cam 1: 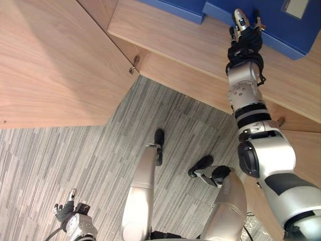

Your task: Walk over to the cabinet, pick up the folder, carry it to the office cabinet, place the folder inside the office cabinet, then close the office cabinet door

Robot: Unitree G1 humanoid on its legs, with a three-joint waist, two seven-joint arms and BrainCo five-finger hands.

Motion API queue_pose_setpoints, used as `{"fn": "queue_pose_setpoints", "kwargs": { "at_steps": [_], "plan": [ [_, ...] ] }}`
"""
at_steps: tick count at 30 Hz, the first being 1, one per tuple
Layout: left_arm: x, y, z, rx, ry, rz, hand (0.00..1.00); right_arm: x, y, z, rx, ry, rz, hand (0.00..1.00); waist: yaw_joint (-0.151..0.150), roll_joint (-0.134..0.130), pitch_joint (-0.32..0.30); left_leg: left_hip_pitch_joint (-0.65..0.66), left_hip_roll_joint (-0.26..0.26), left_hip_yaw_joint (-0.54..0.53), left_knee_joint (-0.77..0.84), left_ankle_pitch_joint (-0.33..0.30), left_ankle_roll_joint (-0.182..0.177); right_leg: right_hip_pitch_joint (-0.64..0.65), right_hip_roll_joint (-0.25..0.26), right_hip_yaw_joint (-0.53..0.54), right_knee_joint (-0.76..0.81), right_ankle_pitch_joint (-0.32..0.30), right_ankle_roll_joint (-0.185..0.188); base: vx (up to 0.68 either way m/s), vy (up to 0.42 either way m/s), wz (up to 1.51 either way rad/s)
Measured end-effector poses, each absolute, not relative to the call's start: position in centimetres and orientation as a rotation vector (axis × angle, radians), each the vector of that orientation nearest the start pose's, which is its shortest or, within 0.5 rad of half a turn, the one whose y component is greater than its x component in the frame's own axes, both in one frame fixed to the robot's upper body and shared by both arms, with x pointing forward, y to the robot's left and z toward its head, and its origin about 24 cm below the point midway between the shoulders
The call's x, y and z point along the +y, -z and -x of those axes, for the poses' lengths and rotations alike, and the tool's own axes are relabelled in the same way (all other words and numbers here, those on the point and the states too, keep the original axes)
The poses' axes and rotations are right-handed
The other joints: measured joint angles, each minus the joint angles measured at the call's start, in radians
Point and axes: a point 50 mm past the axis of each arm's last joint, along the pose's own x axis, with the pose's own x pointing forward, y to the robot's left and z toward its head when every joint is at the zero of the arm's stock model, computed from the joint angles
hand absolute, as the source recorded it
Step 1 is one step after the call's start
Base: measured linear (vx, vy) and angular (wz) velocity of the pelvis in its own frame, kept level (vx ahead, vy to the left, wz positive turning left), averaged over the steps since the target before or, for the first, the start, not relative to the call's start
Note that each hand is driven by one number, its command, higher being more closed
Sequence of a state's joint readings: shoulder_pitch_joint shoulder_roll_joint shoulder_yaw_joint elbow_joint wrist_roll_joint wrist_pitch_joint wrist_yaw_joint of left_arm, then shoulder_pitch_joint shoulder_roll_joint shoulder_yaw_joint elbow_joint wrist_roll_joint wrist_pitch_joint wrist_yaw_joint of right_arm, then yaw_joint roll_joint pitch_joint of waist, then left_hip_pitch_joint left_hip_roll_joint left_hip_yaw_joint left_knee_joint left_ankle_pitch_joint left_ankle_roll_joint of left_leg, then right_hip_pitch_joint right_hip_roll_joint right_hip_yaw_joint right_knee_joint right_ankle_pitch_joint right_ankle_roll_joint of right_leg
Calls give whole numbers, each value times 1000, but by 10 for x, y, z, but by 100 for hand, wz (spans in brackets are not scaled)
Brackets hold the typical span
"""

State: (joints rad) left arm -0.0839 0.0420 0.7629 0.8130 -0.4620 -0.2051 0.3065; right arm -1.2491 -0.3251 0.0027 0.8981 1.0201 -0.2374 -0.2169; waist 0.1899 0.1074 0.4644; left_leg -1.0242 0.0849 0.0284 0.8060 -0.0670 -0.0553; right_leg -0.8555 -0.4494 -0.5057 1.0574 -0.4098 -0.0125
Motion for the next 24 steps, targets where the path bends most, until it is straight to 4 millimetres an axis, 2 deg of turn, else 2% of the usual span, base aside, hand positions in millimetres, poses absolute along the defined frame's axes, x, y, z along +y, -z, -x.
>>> {"fn": "queue_pose_setpoints", "kwargs": {
  "at_steps": [5, 11, 14, 18, 24],
  "plan": [
    [296, 99, -145, 419, -1208, 593, 0, -175, -286, -414, -453, 59, -842, 0, -3, 0, 0, 2, 3, 1, -4, 2, 1, 2, 5, 0, -10, 11, -5, 1, 4, -2],
    [298, 96, -146, 404, -1207, 589, 0, -183, -287, -413, -453, 64, -955, 0, -5, -2, 1, 2, -3, 2, -15, 10, 4, 2, 0, -3, -14, 13, -2, -8, 5, 2],
    [298, 96, -146, 400, -1206, 585, 0, -185, -290, -413, -462, 67, -952, 0, -5, -3, 2, 2, -4, 3, -17, 12, 5, 1, -2, -4, -14, 16, -3, 0, 0, 0],
    [298, 97, -144, 409, -1200, 573, 0, -178, -304, -407, -519, 24, -867, 0, -10, -4, 2, 0, -2, 5, -17, 11, 6, -2, -2, -3, -15, 18, -4, 0, 0, 0],
    [296, 96, -145, 411, -1181, 565, 0, -162, -338, -389, -665, -61, -772, 0, -15, -5, 3, 0, 2, 6, -16, 11, 6, -3, 1, -3, -16, 19, -6, 0, 0, 0]
  ]
}}
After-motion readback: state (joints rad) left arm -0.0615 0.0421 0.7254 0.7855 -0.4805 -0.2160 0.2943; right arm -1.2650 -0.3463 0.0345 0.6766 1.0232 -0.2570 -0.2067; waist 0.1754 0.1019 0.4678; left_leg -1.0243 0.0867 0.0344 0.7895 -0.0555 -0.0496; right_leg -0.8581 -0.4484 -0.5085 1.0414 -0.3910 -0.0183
